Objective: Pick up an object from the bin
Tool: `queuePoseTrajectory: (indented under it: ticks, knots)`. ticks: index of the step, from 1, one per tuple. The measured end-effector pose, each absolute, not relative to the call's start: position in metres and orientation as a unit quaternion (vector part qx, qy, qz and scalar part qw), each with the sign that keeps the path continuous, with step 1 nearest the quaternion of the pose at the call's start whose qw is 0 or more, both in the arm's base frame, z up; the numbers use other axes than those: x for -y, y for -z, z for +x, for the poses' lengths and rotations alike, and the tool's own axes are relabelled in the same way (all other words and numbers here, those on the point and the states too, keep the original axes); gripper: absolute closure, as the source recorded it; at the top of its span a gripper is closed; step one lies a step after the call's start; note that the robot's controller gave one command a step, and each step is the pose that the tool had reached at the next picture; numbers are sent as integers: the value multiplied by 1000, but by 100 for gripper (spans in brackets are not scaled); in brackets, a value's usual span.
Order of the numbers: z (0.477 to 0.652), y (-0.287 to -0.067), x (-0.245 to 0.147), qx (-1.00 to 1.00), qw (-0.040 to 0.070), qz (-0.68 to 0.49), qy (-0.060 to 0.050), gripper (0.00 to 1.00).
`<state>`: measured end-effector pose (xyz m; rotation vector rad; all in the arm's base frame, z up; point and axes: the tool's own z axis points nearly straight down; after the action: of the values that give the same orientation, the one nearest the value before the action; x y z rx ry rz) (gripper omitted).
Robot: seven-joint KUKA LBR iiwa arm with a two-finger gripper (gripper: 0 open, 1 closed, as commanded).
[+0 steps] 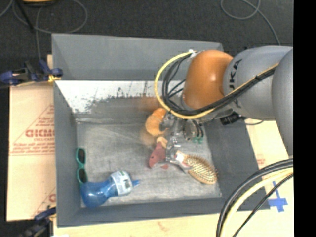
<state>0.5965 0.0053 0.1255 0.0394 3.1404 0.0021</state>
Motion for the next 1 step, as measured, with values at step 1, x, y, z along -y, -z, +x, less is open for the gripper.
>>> queuePoseTrajectory:
  ticks: [1]
  knots:
    - [597,-126,-5,-1000,1,13,-1,100]
